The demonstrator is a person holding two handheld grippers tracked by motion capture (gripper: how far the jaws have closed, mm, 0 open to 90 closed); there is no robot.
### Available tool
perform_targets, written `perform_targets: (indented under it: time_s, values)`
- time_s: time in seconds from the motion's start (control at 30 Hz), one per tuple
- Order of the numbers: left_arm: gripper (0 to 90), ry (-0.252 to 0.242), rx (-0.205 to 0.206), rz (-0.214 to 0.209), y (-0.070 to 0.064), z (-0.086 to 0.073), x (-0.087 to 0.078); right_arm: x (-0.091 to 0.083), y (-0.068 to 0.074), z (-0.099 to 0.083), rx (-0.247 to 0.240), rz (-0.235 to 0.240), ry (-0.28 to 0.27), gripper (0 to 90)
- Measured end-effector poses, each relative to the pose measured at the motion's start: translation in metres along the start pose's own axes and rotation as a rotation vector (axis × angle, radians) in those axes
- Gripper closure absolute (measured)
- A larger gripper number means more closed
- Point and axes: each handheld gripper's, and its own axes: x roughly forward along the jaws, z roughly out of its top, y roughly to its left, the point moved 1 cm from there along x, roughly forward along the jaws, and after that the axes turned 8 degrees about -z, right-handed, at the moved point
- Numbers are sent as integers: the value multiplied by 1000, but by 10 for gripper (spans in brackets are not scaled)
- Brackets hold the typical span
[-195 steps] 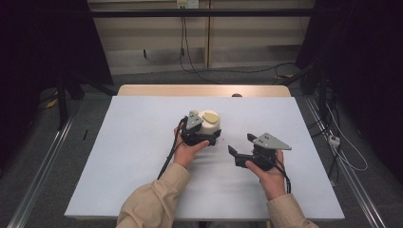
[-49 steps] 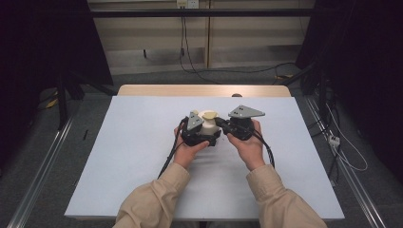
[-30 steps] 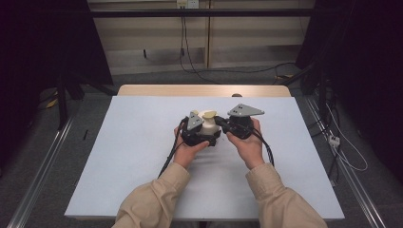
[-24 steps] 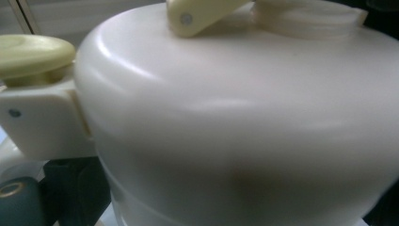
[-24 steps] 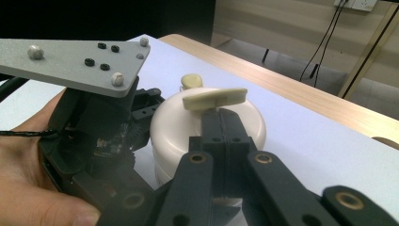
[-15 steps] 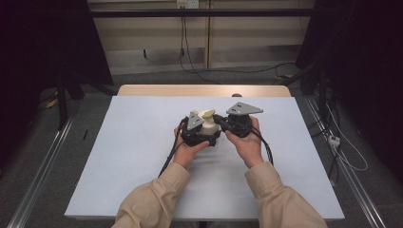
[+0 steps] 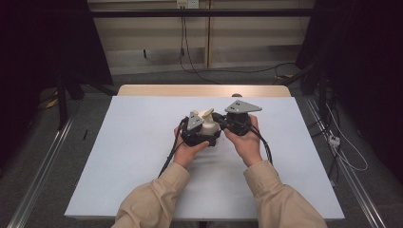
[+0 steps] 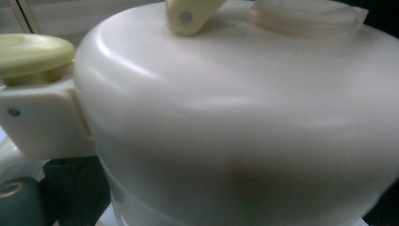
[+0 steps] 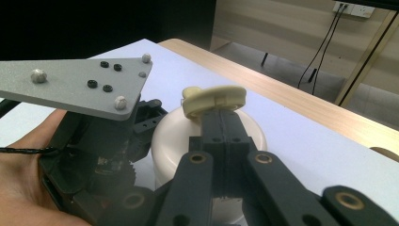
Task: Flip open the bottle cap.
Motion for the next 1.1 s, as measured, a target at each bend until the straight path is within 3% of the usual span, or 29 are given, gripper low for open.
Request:
perform_targets:
  time_s: [1.1]
  values:
    - [45,2,4,3,0,0,0,7,1,7,7,3,-11,900]
